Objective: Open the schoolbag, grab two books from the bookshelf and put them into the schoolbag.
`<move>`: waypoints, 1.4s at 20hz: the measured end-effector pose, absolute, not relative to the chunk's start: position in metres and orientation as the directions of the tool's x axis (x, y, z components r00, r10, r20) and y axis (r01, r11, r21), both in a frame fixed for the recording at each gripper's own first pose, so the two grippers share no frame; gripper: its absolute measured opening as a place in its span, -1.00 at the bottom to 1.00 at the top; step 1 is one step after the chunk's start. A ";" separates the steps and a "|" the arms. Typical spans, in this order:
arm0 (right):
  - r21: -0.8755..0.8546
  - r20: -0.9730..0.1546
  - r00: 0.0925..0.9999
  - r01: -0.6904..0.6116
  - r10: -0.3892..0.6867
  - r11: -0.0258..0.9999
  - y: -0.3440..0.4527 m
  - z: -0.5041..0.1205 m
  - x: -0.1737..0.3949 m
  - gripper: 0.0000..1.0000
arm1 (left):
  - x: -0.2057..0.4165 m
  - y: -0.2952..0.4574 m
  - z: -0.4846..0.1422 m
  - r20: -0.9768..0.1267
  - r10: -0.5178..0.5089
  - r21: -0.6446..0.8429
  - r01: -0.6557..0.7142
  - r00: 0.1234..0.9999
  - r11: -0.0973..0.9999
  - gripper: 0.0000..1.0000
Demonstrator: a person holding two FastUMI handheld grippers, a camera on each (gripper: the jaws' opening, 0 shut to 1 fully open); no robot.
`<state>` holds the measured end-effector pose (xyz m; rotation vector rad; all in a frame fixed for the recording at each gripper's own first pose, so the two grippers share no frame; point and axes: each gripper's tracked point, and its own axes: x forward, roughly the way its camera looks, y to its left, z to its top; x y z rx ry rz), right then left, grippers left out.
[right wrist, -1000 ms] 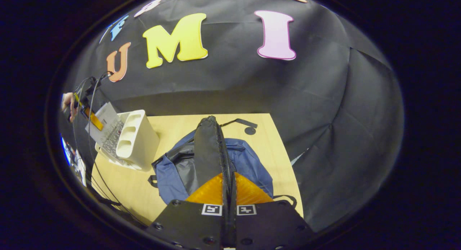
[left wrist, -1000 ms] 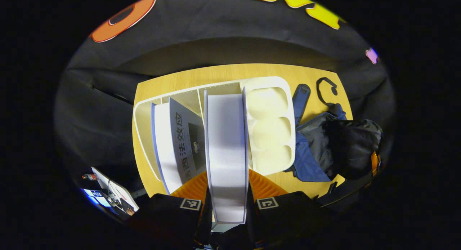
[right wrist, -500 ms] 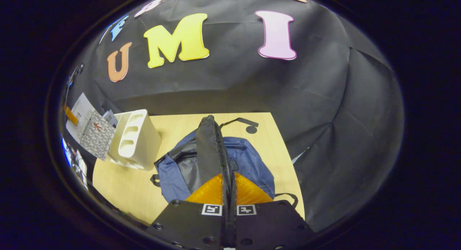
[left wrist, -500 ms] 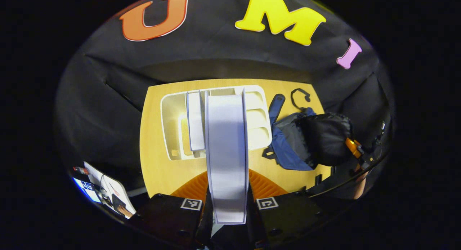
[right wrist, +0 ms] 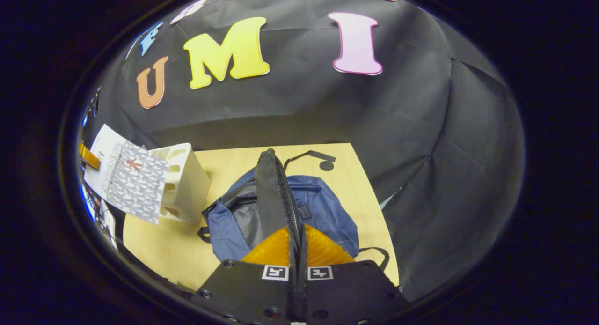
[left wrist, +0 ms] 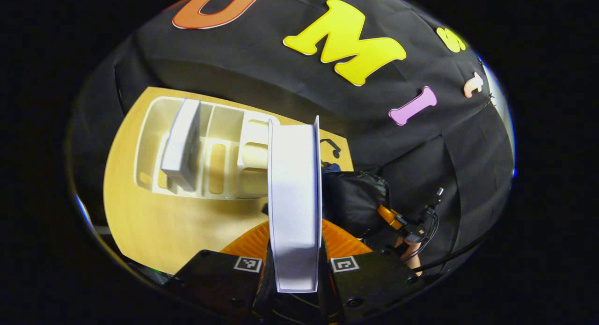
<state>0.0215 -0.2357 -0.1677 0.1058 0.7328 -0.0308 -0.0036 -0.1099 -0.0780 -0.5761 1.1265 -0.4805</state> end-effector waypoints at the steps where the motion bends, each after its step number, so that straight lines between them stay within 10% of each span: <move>1: 0.086 -0.668 0.744 0.067 0.008 0.994 -0.236 -0.166 0.021 -1.00 | -0.003 -0.127 -0.086 -0.676 -0.646 -0.674 0.059 0.354 0.737 -0.22; 28: 0.090 -0.666 0.746 0.070 0.008 0.993 -0.244 -0.136 0.046 -0.94 | 0.003 -0.392 -0.296 -0.398 -0.852 -0.912 -0.047 0.341 0.408 -0.21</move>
